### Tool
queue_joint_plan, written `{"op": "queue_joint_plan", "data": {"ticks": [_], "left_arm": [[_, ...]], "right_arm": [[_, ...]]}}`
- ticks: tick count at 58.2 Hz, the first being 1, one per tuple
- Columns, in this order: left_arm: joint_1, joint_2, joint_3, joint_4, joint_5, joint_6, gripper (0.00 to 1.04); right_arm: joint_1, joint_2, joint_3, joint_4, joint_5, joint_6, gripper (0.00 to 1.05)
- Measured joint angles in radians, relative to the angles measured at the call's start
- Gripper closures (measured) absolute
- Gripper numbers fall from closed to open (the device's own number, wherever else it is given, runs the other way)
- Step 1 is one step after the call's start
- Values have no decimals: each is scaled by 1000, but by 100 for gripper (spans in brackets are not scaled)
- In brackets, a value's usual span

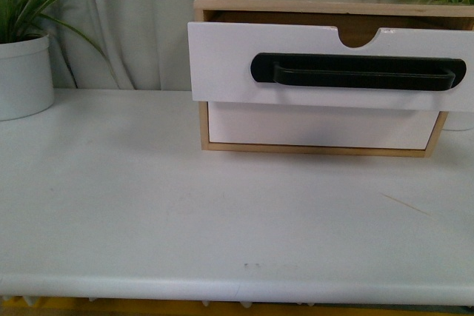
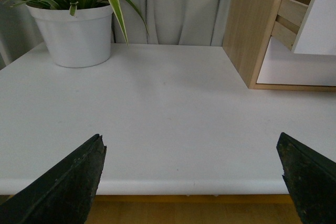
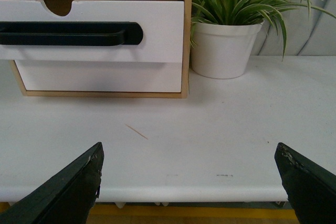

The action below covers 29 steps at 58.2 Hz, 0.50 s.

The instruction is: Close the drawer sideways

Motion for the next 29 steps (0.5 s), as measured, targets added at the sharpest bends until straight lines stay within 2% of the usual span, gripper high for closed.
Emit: {"op": "queue_joint_plan", "data": {"ticks": [29], "left_arm": [[0, 0, 0, 0, 0, 0, 6]], "right_arm": [[0, 0, 0, 0, 0, 0, 9]]}}
